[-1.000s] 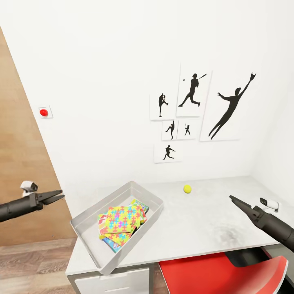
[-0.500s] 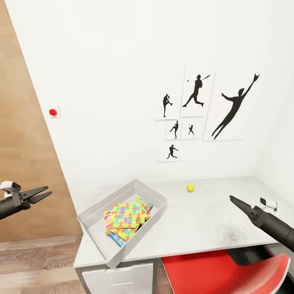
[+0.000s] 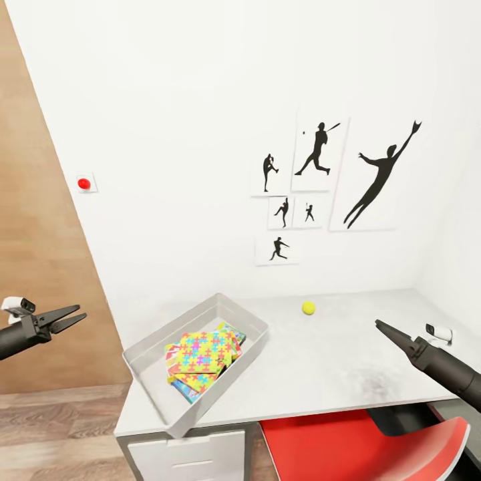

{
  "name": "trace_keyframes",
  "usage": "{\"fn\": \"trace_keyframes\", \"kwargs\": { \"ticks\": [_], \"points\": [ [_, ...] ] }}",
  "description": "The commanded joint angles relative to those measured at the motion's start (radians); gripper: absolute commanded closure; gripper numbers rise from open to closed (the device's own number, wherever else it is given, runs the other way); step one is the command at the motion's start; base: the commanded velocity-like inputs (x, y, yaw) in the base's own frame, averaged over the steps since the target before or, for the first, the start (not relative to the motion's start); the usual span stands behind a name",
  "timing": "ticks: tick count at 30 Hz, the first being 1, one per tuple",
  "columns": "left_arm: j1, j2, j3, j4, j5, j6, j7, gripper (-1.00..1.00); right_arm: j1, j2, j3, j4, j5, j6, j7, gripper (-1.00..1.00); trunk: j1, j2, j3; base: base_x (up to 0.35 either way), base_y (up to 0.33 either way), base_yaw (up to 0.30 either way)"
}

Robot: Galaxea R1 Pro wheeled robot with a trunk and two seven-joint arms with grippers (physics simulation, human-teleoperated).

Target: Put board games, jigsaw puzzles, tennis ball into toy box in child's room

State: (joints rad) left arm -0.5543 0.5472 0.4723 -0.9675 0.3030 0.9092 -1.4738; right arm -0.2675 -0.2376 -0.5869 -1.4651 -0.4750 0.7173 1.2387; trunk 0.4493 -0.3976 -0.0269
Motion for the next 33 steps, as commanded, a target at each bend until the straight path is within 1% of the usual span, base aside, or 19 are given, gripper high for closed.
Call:
{"fn": "trace_keyframes", "kwargs": {
  "ticks": [1,11,15,16,17,19,20,21,22,23,24,29,30,33],
  "points": [
    [-0.001,0.001,0.0,0.0,0.0,0.011,-0.003,-1.0,-0.001,0.0,0.0,0.0,-0.004,0.008,0.001,-1.0,0.001,-0.002,-0.002,0.0,-0.133,0.001],
    [-0.001,0.001,0.0,0.001,0.001,0.01,-0.003,-1.0,-0.001,0.0,-0.001,0.0,-0.002,0.013,-0.004,-1.0,0.001,-0.002,-0.002,0.0,-0.19,0.004],
    [-0.001,0.0,0.0,0.001,0.0,0.01,-0.004,-1.0,-0.001,0.001,0.0,-0.001,-0.002,0.015,-0.027,-1.0,0.001,-0.002,-0.001,0.0,-0.101,0.132],
    [-0.001,0.0,0.0,0.001,0.0,0.01,-0.005,-1.0,-0.001,0.001,0.001,-0.001,-0.003,0.015,-0.038,-1.0,0.001,-0.002,-0.001,0.0,-0.151,0.197],
    [-0.001,-0.001,0.0,0.001,0.0,0.01,-0.004,-1.0,-0.002,0.001,0.005,-0.001,-0.004,0.017,-0.066,-1.0,0.001,-0.002,0.0,0.0,-0.198,0.222],
    [-0.001,-0.002,0.0,0.0,-0.001,0.01,-0.004,-1.0,-0.001,0.0,0.018,-0.001,-0.005,0.021,-0.102,-1.0,0.001,-0.002,0.001,0.0,-0.226,0.235],
    [-0.001,-0.002,0.0,0.0,-0.001,0.01,-0.004,-1.0,-0.002,-0.002,0.027,-0.001,-0.006,0.026,-0.121,-1.0,0.001,-0.002,0.001,0.0,-0.246,0.246],
    [-0.001,-0.002,0.0,0.0,0.0,0.01,-0.005,-1.0,-0.006,-0.006,0.047,-0.004,-0.006,0.048,-0.157,-1.0,0.001,-0.002,0.002,0.0,-0.26,0.258],
    [-0.001,-0.002,0.0,0.001,0.0,0.01,-0.005,-1.0,-0.01,-0.008,0.056,-0.006,-0.005,0.066,-0.174,-1.0,0.001,-0.002,0.002,0.0,-0.253,0.262],
    [-0.001,-0.002,0.0,0.0,0.0,0.01,-0.005,-1.0,-0.029,-0.011,0.071,-0.009,-0.005,0.111,-0.21,-1.0,0.001,-0.002,0.002,0.0,-0.193,0.269],
    [-0.001,-0.002,0.0,0.0,0.0,0.01,-0.005,-1.0,-0.044,-0.012,0.077,-0.01,-0.005,0.137,-0.228,-1.0,0.001,-0.002,0.002,0.0,-0.155,0.271],
    [-0.001,-0.003,0.0,0.001,0.0,0.01,-0.005,-1.0,-0.154,-0.015,0.094,-0.009,-0.004,0.258,-0.332,-1.0,0.001,-0.002,0.003,0.0,-0.083,0.272],
    [-0.001,-0.003,0.0,0.001,0.0,0.01,-0.005,-1.0,-0.201,-0.016,0.1,-0.005,-0.005,0.288,-0.383,-1.0,0.001,-0.002,0.003,0.0,-0.032,0.259],
    [-0.001,-0.003,0.0,0.001,-0.001,0.01,-0.005,-1.0,-0.268,-0.018,0.115,0.002,-0.007,0.317,-0.459,-1.0,0.001,-0.002,0.003,0.0,-0.021,0.251]
  ]
}}
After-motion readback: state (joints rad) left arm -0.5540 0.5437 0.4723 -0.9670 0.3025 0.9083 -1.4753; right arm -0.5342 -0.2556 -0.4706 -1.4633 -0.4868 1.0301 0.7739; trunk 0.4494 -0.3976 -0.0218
